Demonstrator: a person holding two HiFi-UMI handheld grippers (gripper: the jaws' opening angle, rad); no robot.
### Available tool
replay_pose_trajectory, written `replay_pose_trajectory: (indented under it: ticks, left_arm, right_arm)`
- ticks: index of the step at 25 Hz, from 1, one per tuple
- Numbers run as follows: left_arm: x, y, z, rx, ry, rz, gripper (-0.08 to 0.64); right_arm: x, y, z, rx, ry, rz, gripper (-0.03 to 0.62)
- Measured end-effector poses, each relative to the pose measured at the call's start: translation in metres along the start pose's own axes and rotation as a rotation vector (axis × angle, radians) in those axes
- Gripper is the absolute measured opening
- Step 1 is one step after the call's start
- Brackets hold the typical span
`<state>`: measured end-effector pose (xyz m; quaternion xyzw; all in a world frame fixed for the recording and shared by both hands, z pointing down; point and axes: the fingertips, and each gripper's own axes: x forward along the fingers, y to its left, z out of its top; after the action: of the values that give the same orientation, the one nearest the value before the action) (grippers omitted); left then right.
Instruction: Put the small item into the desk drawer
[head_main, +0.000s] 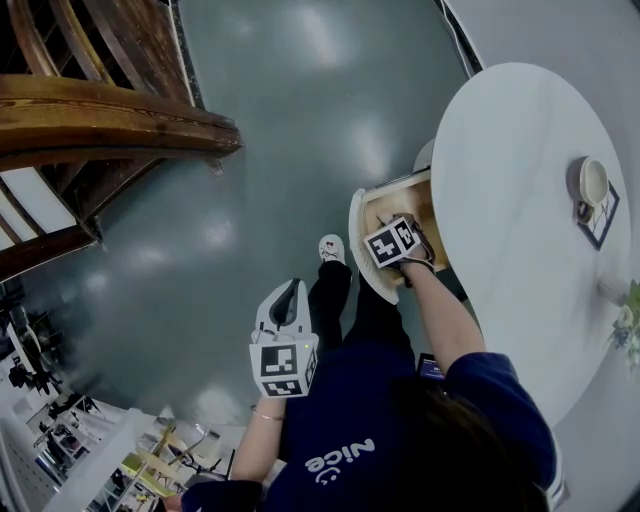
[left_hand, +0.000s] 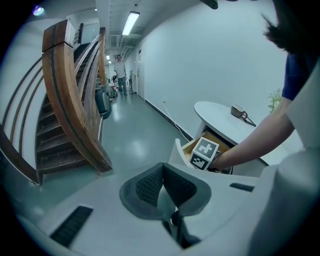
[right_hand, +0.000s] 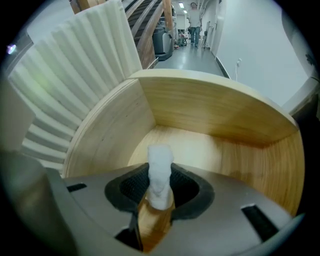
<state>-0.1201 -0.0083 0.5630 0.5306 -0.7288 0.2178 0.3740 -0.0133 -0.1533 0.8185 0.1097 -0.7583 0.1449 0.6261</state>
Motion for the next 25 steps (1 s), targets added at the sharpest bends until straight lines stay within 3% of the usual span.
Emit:
replay_pose_trajectory:
  ticks: [17,22,25]
  left_arm:
    - [0.008,0.001,-0.011,0.033,0.042,-0.014,0.003]
    - [0.010,0.002,-0.008,0.046,0.040,-0.020,0.003]
    - [0.013,0.001,-0.006,0.046,0.033,-0.033,0.003]
  right_arm:
    - [0.010,-0.003,-0.005,0.059,0.030,0.038,0.149]
    - [0.005,0.003,-0.002,0.085,0.013,0.079,0.230]
    - [0.000,0.004,0.003,0.103,-0.016,0.084,0.245]
